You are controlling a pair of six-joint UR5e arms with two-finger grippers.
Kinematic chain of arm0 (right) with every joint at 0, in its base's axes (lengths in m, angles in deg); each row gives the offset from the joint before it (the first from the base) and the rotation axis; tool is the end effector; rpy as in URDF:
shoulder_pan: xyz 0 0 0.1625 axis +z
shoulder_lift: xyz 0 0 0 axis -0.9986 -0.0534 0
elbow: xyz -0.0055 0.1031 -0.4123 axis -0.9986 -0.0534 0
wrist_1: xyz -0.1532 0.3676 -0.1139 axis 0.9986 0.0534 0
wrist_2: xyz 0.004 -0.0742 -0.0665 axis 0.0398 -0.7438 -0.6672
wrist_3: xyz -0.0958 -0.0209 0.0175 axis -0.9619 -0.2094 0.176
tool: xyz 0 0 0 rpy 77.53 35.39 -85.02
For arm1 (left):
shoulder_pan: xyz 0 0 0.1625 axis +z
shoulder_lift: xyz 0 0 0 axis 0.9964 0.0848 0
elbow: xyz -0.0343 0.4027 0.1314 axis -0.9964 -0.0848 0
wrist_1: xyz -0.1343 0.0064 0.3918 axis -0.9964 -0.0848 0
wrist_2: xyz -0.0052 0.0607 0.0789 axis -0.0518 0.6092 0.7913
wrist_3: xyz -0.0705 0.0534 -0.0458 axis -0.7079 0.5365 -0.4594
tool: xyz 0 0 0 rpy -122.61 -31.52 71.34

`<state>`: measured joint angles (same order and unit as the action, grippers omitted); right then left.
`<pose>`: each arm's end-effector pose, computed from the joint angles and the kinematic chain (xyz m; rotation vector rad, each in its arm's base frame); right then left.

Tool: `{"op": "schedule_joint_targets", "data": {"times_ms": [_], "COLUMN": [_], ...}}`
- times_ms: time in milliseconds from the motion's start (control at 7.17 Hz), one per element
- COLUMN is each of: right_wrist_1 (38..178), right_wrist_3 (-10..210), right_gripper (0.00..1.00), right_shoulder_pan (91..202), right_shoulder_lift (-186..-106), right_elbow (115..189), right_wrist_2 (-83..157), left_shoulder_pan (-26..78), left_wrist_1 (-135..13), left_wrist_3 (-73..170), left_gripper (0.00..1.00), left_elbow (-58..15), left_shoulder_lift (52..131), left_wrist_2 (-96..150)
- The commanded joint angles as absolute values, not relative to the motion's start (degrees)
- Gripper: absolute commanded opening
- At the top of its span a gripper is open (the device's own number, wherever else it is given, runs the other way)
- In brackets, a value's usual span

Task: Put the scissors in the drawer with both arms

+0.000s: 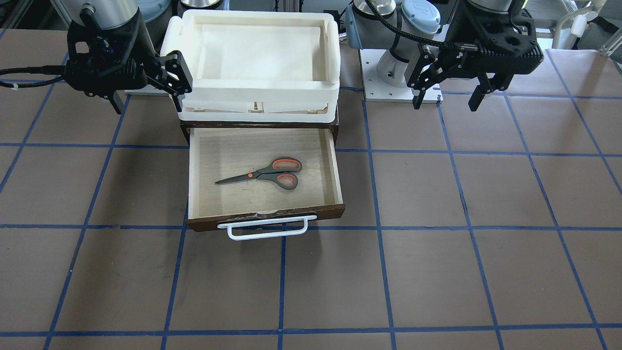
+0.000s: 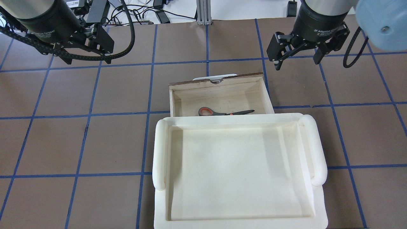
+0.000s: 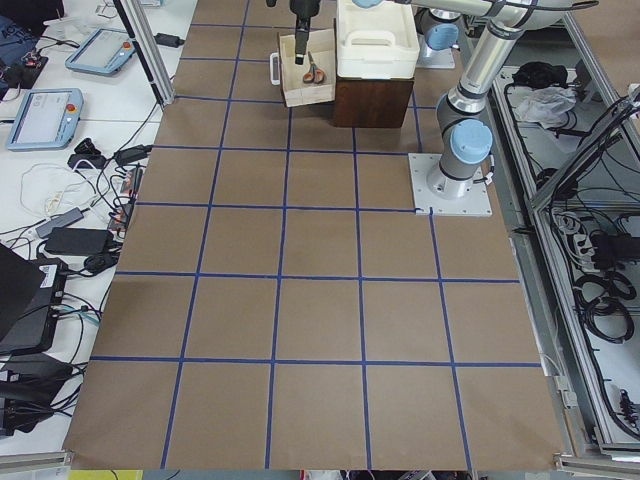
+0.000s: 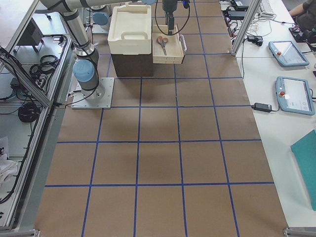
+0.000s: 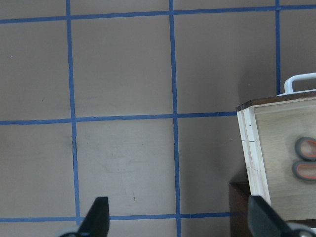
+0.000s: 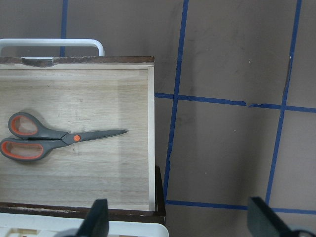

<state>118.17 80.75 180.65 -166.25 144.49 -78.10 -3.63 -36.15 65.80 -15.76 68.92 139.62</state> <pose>0.1617 -0.4818 0.5244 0.1709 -3.1060 0.0489 -0.1215 -0.4792 0.5539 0.0390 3.1158 -0.1859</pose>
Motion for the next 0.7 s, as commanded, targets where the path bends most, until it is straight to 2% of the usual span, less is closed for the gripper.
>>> {"op": "schedule_joint_targets", "data": {"times_ms": [0, 558], "right_wrist_1": [118.1, 118.5], "right_wrist_3": [80.8, 80.7], "right_gripper": [1.00, 1.00], "right_shoulder_pan": [180.7, 180.6], "right_shoulder_lift": [-166.2, -165.9], "right_elbow": [144.5, 144.4], "right_wrist_2": [-78.1, -78.1], "left_shoulder_pan": [-3.6, -3.6], "left_wrist_1": [-36.2, -36.1], "left_wrist_3": [65.8, 65.8], "left_gripper": [1.00, 1.00], "left_elbow": [-15.8, -15.8], "left_shoulder_lift": [68.9, 68.9], "left_wrist_2": [139.7, 139.5]}}
